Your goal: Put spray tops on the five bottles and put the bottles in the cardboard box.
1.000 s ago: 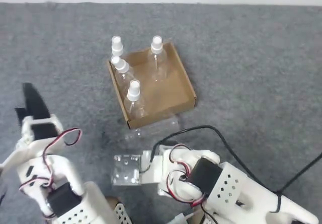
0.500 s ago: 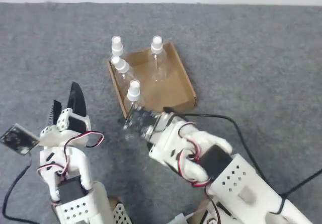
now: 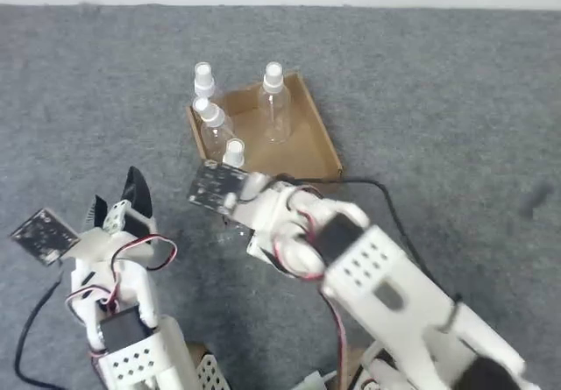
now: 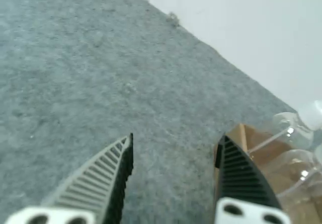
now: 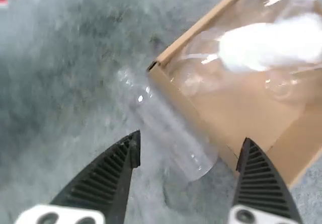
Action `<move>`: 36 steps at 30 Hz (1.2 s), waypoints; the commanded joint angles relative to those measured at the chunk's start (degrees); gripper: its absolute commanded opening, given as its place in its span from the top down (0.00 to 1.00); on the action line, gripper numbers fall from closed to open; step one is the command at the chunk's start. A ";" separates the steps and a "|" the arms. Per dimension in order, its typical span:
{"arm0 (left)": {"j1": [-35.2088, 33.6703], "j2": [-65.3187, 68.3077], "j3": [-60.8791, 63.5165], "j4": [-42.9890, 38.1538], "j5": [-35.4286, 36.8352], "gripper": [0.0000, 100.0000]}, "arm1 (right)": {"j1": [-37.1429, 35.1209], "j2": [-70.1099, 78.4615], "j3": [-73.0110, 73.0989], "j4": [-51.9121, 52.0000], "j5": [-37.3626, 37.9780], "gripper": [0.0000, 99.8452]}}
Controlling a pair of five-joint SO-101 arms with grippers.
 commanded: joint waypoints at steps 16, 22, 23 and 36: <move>-1.67 -0.79 -0.75 4.92 -0.44 0.75 | -5.93 12.26 -8.79 7.25 24.00 0.74; -1.49 -0.70 -0.75 4.92 -0.44 0.75 | -6.81 19.30 -8.79 2.51 24.62 0.74; -1.49 -0.70 -0.75 4.92 -0.44 0.75 | -6.73 20.00 -8.79 1.80 24.62 0.74; -1.49 -0.70 -0.75 5.01 -0.44 0.75 | -4.09 30.73 -12.75 -2.51 24.70 0.74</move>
